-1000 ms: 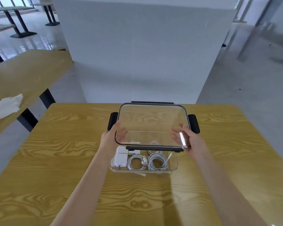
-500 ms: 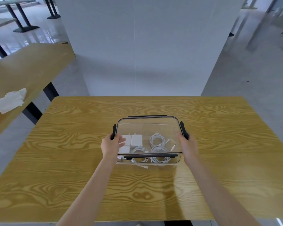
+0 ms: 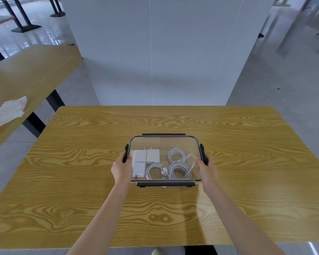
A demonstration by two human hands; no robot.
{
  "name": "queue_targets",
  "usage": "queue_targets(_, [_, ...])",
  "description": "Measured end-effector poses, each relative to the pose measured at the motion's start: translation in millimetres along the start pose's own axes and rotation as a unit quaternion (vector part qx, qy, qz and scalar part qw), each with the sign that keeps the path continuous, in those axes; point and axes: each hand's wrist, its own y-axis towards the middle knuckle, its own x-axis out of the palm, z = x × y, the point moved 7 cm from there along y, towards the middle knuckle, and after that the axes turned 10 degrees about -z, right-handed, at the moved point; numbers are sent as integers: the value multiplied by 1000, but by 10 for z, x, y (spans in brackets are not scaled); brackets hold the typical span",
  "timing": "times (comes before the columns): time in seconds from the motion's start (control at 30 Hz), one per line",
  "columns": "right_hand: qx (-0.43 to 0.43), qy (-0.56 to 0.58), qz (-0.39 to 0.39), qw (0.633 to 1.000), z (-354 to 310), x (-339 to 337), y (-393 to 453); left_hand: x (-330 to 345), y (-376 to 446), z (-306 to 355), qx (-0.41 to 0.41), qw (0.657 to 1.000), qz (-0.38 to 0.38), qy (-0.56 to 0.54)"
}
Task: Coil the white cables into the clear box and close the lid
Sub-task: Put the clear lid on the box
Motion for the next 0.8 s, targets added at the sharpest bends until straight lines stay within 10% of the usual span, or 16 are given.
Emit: queue_targets(0.8, [35,118,48,991,169,-11,127,-10,89,-149,-4,988,29,-151])
